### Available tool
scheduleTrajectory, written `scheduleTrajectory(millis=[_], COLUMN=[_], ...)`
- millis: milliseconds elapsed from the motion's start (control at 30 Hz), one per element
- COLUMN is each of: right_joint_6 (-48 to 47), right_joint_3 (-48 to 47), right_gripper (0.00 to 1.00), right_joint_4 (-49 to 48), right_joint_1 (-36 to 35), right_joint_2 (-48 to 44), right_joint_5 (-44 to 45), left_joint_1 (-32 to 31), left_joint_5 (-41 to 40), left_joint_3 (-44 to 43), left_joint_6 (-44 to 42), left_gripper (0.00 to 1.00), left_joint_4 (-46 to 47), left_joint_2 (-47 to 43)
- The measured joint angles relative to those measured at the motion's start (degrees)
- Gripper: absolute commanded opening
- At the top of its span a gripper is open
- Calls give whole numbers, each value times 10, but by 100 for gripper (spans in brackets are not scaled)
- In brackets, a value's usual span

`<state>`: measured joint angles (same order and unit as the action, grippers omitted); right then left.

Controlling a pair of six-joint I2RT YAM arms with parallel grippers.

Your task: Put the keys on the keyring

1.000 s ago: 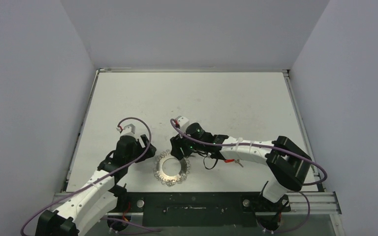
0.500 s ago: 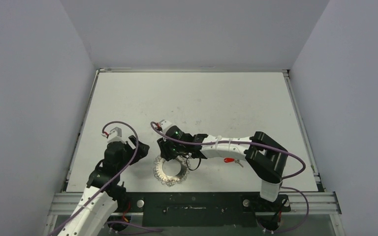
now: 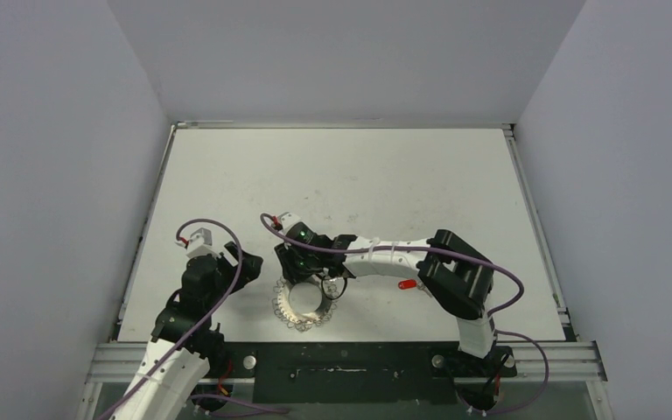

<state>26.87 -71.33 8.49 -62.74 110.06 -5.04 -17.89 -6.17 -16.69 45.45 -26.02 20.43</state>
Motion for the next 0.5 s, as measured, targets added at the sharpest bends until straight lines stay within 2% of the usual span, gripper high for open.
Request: scheduleTrajectory(millis=[133,500], right_joint_6=[6,20], right_joint_3=[-21,-48], right_gripper=[26,28], right_joint_4=[7,39], right_joint_1=[-2,-4], right_joint_2=[14,52], right_joint_5=[-3,10], left_joint_1=[0,0], left_joint_5=[0,0], left_joint_3=[1,7], left_joint_6=[0,0], left_gripper=[73,73], left_joint_4=[-1,-1], left_joint_2=[0,3])
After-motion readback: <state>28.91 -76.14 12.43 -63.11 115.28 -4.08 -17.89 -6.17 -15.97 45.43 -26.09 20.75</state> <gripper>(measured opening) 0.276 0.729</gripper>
